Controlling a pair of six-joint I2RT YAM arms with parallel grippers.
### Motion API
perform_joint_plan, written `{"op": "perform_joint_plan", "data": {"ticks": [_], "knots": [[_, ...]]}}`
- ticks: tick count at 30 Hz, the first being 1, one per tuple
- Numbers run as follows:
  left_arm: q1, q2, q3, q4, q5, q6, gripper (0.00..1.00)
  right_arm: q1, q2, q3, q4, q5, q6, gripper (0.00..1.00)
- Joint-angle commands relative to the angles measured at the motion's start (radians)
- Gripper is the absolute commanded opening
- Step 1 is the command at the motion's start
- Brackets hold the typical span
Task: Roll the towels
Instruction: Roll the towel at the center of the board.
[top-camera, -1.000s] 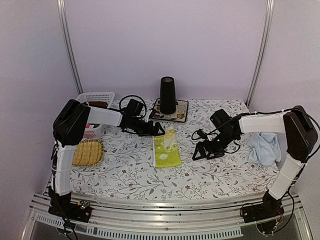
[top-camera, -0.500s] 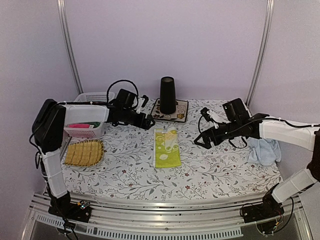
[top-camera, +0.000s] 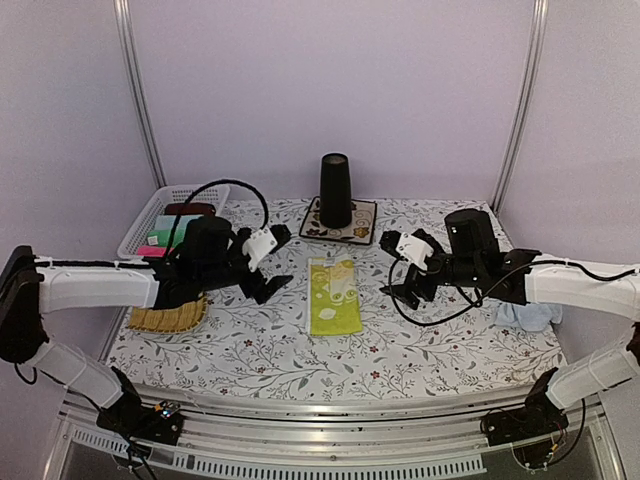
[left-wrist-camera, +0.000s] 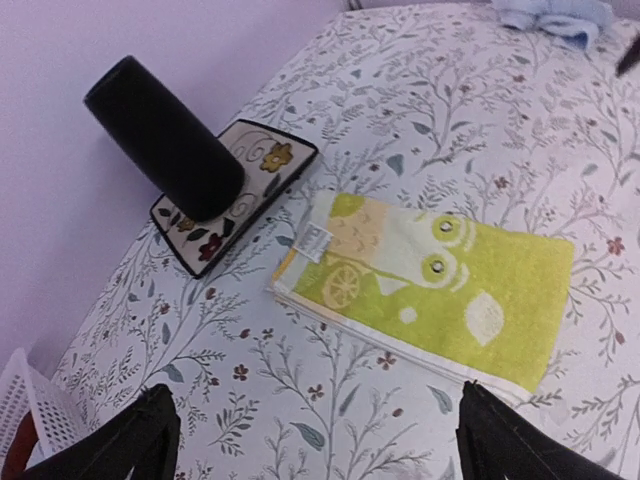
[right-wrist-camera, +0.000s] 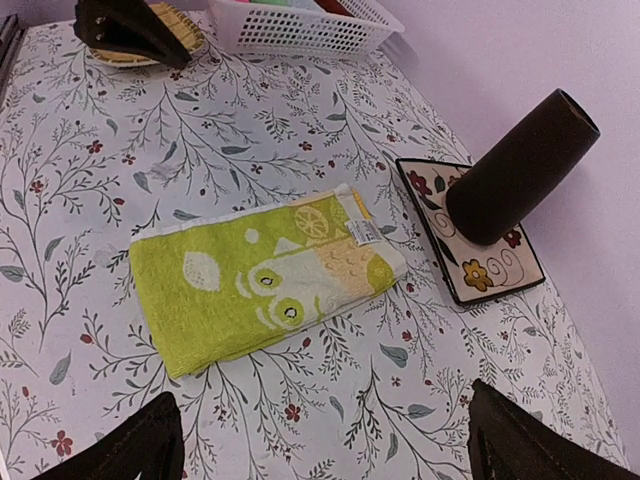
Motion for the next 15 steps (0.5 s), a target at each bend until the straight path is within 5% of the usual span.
{"op": "perform_joint_plan", "data": {"ticks": [1,8,15], "knots": [[-0.185,-0.032,-0.214,0.234,-0.091,0.313,0.97,0.066,0.081,-0.036,0.060,0.076,-0.249,0.99],[-0.316,0.066,-0.360,0.457,-0.160,0.432,0.95,0.152,0.142,-0.120,0.193,0.161,-0.335,0.99],[-0.362,0.226,-0.324,0.483,-0.168,0.519,0.84,0.160,0.125,-0.129,0.202,0.224,-0.262,0.99]]}}
